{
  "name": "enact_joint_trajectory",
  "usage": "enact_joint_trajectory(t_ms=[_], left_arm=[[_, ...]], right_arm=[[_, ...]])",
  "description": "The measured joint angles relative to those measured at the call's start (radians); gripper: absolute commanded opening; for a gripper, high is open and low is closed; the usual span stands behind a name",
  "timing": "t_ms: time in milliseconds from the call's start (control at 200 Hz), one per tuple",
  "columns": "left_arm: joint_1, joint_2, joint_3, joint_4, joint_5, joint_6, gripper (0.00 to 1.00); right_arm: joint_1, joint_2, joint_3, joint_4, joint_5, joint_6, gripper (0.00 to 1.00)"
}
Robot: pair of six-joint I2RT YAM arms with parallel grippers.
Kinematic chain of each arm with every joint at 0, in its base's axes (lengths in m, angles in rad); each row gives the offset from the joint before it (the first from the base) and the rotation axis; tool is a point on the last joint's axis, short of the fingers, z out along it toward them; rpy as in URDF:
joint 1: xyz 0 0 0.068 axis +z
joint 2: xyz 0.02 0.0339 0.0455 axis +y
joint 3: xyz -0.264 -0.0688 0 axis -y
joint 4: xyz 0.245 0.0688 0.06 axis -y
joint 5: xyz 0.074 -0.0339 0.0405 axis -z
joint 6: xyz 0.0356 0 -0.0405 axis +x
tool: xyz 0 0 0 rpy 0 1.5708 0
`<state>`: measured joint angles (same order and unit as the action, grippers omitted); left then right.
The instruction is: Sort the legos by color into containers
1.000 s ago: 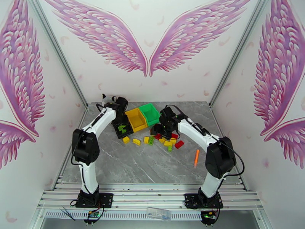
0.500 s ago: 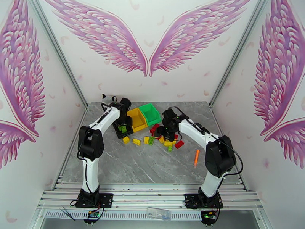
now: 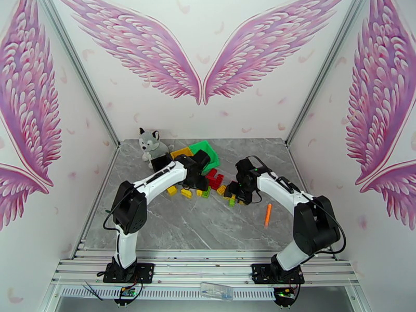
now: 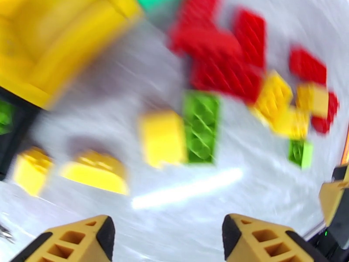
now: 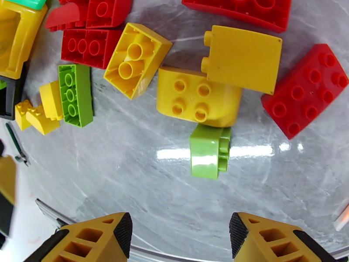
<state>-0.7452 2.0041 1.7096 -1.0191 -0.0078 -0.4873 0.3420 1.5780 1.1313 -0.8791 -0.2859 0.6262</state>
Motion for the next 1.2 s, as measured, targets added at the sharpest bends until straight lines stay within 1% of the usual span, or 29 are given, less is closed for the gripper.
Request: enact_joint_trajectory(t_ms=[140,490,815,900,1050,1200], left_arm=[[-0.037,0.034,-0.021,0.034,0.018,-0.024,0.74],[-0.029,0.176,-0.021,0.063,0.023,-0.028,0.74],[-0.005,0.280,0.129,0.044,0.021,-0.011,0.71],[0.003,0.310,0.177,0.034,0.022,-0.005,0.67],[0.008,0.348,0.240,0.008,0.016,0.013,0.53],[0.010,0.351,0.246,-0.002,0.015,0.013,0.40]], right_arm=[[0.000,-0.063,-0.043,0.006,-0.001,0.009,0.69],[0.000,-0.156,-0.077,0.007,0.007,0.025,0.70],[0.000,-0.170,-0.090,0.006,0.006,0.032,0.70],[0.000,-0.170,-0.090,0.004,0.006,0.032,0.70],[0.000,-0.170,-0.090,0.003,0.006,0.032,0.70],[0.000,-0.170,-0.090,0.004,0.006,0.032,0.70]])
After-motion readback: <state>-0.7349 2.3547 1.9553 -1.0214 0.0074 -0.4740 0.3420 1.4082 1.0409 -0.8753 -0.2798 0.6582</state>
